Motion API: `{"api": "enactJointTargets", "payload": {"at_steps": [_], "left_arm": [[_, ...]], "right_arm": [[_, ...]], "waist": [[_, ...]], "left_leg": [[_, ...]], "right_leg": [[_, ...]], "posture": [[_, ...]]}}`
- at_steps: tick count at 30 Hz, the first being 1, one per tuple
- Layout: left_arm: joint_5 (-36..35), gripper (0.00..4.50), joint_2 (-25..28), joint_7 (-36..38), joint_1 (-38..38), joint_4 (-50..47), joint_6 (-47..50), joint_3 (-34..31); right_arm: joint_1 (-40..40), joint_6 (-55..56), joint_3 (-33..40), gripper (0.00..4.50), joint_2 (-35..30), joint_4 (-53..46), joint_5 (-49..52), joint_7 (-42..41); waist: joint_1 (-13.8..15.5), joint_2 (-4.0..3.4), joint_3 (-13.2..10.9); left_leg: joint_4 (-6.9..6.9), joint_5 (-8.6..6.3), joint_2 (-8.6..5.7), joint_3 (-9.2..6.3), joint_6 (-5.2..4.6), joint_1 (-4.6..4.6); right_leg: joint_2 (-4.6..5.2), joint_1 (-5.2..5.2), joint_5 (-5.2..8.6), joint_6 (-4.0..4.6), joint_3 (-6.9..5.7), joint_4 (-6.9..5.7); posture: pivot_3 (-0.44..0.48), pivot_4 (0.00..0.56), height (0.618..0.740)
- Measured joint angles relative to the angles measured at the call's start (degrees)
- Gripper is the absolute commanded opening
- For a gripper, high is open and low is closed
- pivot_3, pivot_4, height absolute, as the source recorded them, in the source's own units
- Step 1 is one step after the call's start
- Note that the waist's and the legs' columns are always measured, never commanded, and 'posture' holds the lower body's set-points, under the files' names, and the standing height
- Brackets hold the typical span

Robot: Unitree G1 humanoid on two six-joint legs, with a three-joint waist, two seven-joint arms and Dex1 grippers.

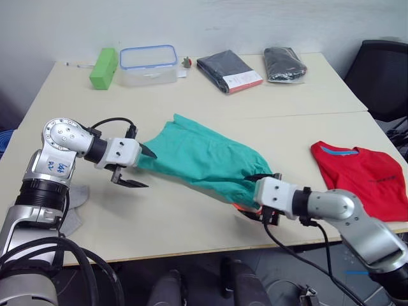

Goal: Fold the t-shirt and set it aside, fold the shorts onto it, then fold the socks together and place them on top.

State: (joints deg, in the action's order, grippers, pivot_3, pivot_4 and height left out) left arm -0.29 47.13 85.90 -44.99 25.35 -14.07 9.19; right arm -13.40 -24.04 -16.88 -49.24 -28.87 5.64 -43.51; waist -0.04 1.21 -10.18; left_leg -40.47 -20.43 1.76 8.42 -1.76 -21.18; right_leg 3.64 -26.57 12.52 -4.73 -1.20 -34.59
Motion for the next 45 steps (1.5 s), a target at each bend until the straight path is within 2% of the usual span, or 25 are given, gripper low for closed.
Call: {"api": "enactJointTargets", "payload": {"at_steps": [5, 11, 14, 21, 24, 26, 33, 37, 39, 42, 43, 44, 45], "left_arm": [[3.8, 4.46, -1.1, -3.1, -1.4, 6.2, -5.5, 2.6], [11.0, 4.46, -4.0, -12.2, -8.8, 23.8, -17.2, 5.7], [14.0, 4.5, -5.5, -17.5, -12.7, 31.1, -21.2, 6.8], [18.1, 4.5, -7.4, -25.3, -16.8, 39.7, -27.0, 7.9], [18.8, 3.91, -7.7, -25.3, -17.4, 41.0, -28.3, 8.2], [18.7, 3.31, -7.8, -24.7, -17.4, 41.7, -28.5, 8.2], [17.7, 1.09, -7.8, -18.8, -17.1, 42.5, -28.1, 7.8], [13.0, 0.0, -6.1, -10.5, -13.3, 37.3, -25.4, 6.1], [10.1, 0.0, -5.0, -6.1, -10.3, 31.7, -21.8, 5.3], [3.1, 0.0, 0.9, 0.1, 1.7, 11.6, -9.7, 3.4], [1.5, 0.0, 2.6, 0.1, 5.4, 5.5, -6.0, 3.0], [-0.7, 0.0, 5.6, 0.1, 12.0, -4.9, -0.2, 1.7], [-1.9, 0.0, 6.9, 0.1, 15.3, -10.0, 2.6, 1.4]], "right_arm": [[-1.6, 1.8, -1.1, 4.5, 2.3, 3.7, -5.3, 0.7], [-2.0, 4.4, -1.4, 4.5, 3.5, 6.0, -8.6, 0.3], [-1.9, 5.8, -1.4, 3.97, 3.5, 6.5, -9.4, -0.1], [0.2, 8.3, -1.4, 1.65, 3.5, 6.6, -11.2, -1.6], [0.8, 9.2, -1.2, 0.64, 3.5, 6.6, -11.3, -2.2], [0.9, 9.6, -1.0, 0.07, 3.5, 6.6, -11.4, -2.5], [0.9, 14.0, -0.1, 0.03, 3.4, 8.1, -11.5, -3.8], [0.9, 21.3, 1.6, 0.03, 2.1, 12.0, -10.6, -6.0], [0.7, 25.3, 2.1, 0.03, 1.6, 13.8, -10.2, -7.1], [0.2, 36.0, 2.0, 0.03, 0.0, 18.1, -9.8, -9.4], [0.2, 39.5, 2.1, 0.03, -0.5, 19.7, -9.8, -9.9], [-0.7, 45.4, 1.7, 0.03, -1.0, 22.5, -9.9, -11.1], [-0.7, 48.6, 1.6, 0.03, -1.8, 24.1, -9.8, -11.8]], "waist": [[-0.1, 0.01, 0.0], [0.0, 0.03, 0.0], [0.0, 0.05, 0.0], [0.1, 0.06, 0.1], [0.1, 0.04, 0.1], [0.1, 0.04, 0.1], [-0.1, 0.05, 0.1], [-0.4, 0.05, 0.1], [-0.6, 0.05, 0.1], [-1.7, 0.03, 0.1], [-1.9, 0.03, 0.1], [-2.3, 0.02, 0.1], [-2.3, -0.01, 0.1]], "left_leg": [[-0.06, 0.0, -0.08, 0.03, 0.02, 0.0], [-0.07, -0.02, -0.07, 0.02, 0.05, 0.02], [-0.08, -0.02, -0.06, 0.01, 0.01, 0.11], [-0.08, 0.0, -0.03, 0.0, -0.01, 0.13], [-0.08, 0.0, -0.03, 0.0, -0.01, 0.13], [-0.08, 0.0, -0.03, 0.0, -0.01, 0.13], [-0.08, -0.01, -0.03, 0.0, -0.02, 0.13], [-0.08, -0.05, -0.01, 0.03, 0.02, 0.09], [-0.07, -0.07, 0.02, 0.04, 0.04, 0.08], [0.1, -0.14, 0.19, -0.06, 0.06, 0.19], [0.11, -0.14, 0.18, -0.06, 0.05, 0.22], [0.14, -0.15, 0.24, -0.02, 0.04, 0.25], [0.18, -0.16, 0.2, -0.01, 0.02, 0.32]], "right_leg": [[-0.06, 0.0, 0.0, 0.0, -0.03, -0.03], [-0.07, 0.02, 0.01, 0.02, -0.08, -0.02], [-0.01, 0.08, 0.01, 0.02, -0.07, 0.06], [0.05, 0.09, 0.01, 0.01, -0.08, -0.04], [0.06, 0.09, 0.01, 0.01, -0.07, -0.05], [0.06, 0.09, 0.01, 0.01, -0.08, -0.05], [0.01, 0.09, 0.01, 0.02, -0.08, -0.02], [-0.06, 0.07, 0.01, 0.02, -0.06, -0.07], [-0.1, 0.07, 0.02, 0.03, -0.06, -0.02], [-0.1, 0.0, 0.04, 0.06, 0.03, -0.03], [-0.11, -0.01, 0.04, 0.06, 0.07, -0.02], [-0.12, -0.03, 0.04, 0.06, 0.16, -0.02], [-0.08, 0.01, 0.05, 0.05, 0.18, -0.03]], "posture": [[0.0, 0.15, 0.74], [0.0, 0.15, 0.74], [0.0, 0.15, 0.74], [0.0, 0.15, 0.74], [0.0, 0.15, 0.74], [0.0, 0.15, 0.74], [0.0, 0.15, 0.74], [0.0, 0.15, 0.74], [0.0, 0.15, 0.74], [0.0, 0.15, 0.74], [0.0, 0.15, 0.74], [0.0, 0.15, 0.74], [0.0, 0.15, 0.74]]}}
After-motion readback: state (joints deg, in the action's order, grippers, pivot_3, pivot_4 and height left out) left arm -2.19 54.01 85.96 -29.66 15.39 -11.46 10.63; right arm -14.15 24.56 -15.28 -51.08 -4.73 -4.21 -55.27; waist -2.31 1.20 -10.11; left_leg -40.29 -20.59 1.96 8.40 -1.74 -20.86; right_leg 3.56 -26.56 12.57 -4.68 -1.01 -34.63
